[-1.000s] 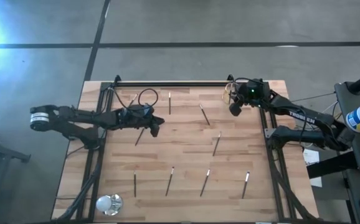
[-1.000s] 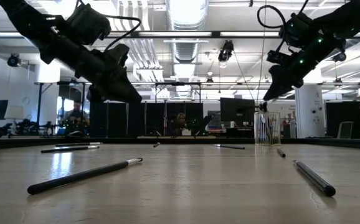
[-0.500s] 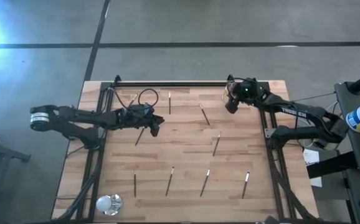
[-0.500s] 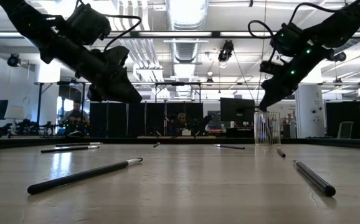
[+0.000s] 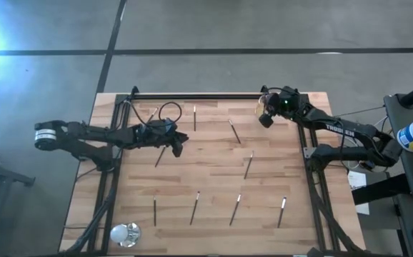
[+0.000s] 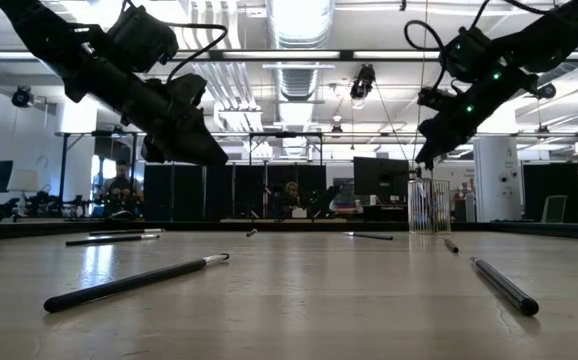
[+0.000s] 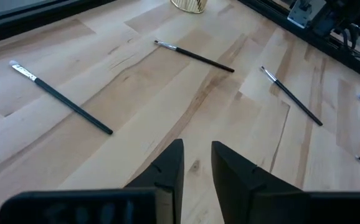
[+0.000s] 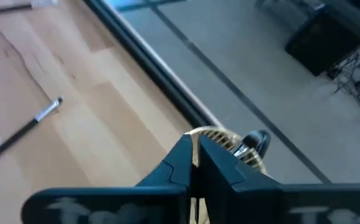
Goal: Put items in baskets/containers
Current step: Put the black eyebrow brush into the gold pen holder, then put the black eyeshadow brush into the gold pen holder
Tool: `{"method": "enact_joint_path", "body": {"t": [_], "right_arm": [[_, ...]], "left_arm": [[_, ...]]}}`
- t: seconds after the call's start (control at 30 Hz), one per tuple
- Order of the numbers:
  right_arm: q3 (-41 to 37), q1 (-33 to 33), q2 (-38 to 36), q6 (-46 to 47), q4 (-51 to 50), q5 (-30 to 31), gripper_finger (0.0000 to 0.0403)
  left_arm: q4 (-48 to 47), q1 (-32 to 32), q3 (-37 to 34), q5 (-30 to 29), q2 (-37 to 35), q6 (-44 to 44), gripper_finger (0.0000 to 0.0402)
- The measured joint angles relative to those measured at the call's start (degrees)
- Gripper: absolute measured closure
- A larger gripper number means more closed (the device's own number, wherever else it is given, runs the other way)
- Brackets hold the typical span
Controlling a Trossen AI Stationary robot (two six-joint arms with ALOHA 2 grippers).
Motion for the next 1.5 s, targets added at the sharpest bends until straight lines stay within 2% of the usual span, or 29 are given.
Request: {"method": "enact_joint_path", "body": {"t": [0.17,0.4,0.6,0.83,1.0,1.17,1.33,1.5], "right_arm": [[4.2,-0.8,-1.5,5.1,-1.3,0.0,0.0391],[17.5,-5.9,3.1,16.1,-20.9,-0.4,0.0393],[25.2,-10.7,11.3,18.3,-29.0,-9.4,0.0393],[28.6,-12.7,18.8,18.5,-31.3,-13.4,0.0391],[29.3,-12.6,20.7,18.8,-31.7,-13.7,0.0368],[29.3,-12.6,19.4,18.1,-31.9,-13.1,0.0326],[29.3,-12.7,16.4,17.3,-32.0,-7.0,0.0280],[29.3,-13.9,13.2,13.8,-32.4,-6.0,0.0272]], "left_arm": [[0.0,0.0,0.0,0.0,0.0,0.0,0.0328],[0.0,0.0,0.0,0.0,0.0,0.1,0.0328],[0.0,0.0,-0.1,0.0,0.0,0.4,0.0328],[0.0,0.0,-1.7,0.0,0.0,0.1,0.0328],[0.0,0.0,-2.8,0.0,0.0,-0.6,0.0328],[0.0,0.0,-3.0,0.0,0.0,-1.6,0.0328],[0.0,0.0,-3.0,0.0,0.0,-1.6,0.0328],[0.0,0.0,-3.0,0.0,0.0,-1.8,0.0328]]}}
